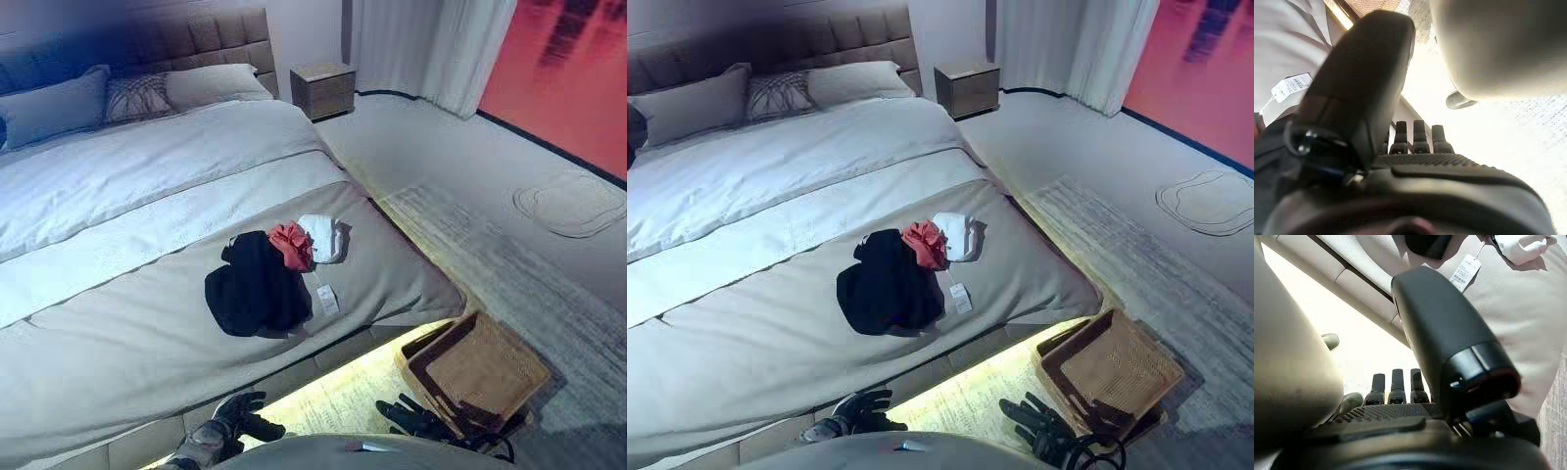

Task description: Pick up the clothes from the bed and place them into the basket

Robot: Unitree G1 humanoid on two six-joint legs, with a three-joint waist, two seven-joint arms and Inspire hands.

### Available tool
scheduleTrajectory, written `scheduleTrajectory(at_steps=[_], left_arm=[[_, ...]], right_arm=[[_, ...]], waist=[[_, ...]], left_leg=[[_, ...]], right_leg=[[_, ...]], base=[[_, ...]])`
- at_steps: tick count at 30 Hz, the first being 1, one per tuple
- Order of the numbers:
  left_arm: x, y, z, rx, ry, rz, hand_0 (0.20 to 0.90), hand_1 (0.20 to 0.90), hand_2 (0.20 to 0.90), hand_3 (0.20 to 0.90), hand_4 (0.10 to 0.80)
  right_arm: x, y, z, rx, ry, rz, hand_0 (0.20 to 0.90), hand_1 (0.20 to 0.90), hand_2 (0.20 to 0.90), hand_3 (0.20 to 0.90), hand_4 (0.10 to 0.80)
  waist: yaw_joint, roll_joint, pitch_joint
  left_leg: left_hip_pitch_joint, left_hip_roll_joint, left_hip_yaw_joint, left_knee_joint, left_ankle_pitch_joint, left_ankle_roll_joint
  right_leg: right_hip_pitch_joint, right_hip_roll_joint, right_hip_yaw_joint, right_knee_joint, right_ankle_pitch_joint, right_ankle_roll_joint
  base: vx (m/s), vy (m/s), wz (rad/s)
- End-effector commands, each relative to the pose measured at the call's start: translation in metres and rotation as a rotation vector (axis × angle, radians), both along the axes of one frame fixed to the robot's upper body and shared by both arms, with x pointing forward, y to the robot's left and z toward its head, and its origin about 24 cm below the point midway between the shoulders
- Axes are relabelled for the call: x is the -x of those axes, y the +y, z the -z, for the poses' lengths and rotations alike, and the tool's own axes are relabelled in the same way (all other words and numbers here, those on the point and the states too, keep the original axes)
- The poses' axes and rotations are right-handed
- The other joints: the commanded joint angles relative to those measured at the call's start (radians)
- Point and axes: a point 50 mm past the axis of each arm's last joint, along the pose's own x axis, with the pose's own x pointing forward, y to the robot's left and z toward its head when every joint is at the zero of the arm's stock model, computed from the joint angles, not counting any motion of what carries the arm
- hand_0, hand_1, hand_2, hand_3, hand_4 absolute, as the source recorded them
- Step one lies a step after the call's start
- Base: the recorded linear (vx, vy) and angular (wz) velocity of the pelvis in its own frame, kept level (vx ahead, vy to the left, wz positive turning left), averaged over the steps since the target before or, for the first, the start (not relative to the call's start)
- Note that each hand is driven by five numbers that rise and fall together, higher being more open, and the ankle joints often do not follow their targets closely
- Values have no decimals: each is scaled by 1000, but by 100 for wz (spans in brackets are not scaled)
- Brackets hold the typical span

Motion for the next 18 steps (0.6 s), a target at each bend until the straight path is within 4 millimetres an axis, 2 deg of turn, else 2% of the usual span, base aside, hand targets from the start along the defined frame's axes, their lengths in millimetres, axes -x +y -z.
scheduleTrajectory(at_steps=[1,7,12,14,16,18], left_arm=[[6,-16,5,8,54,66,900,900,900,900,800],[7,-19,6,33,82,81,900,900,900,900,800],[9,-18,6,32,102,69,900,900,900,900,800],[9,-19,6,32,98,61,900,900,900,900,800],[8,-20,6,31,97,58,900,900,900,900,800],[5,-21,6,30,89,66,900,900,900,900,800]], right_arm=[[-15,18,1,-82,6,-10,900,900,900,900,800],[-9,20,3,-110,56,-11,900,900,900,900,800],[-8,21,3,-90,69,-84,900,900,900,900,800],[-11,21,2,-73,50,-102,900,900,900,900,800],[-17,17,1,23,36,-145,900,900,900,900,800],[-34,16,-4,71,-60,-221,900,900,900,900,800]], waist=[[28,-35,35],[32,-39,30],[31,-42,30],[31,-42,34],[31,-41,38],[35,-40,43]], left_leg=[[51,-55,49,7,-85,38],[54,-53,48,7,-82,35],[52,-52,52,7,-82,36],[51,-51,52,7,-82,36],[53,-52,49,7,-82,37],[54,-53,45,7,-82,36]], right_leg=[[-1,-18,-7,9,38,24],[3,-16,-9,9,39,25],[1,-14,-7,9,40,22],[0,-14,-8,9,40,21],[1,-15,-9,9,41,20],[3,-15,-11,9,41,20]], base=[[0,0,0],[0,0,0],[0,0,0],[0,0,0],[0,0,0],[0,0,0]])
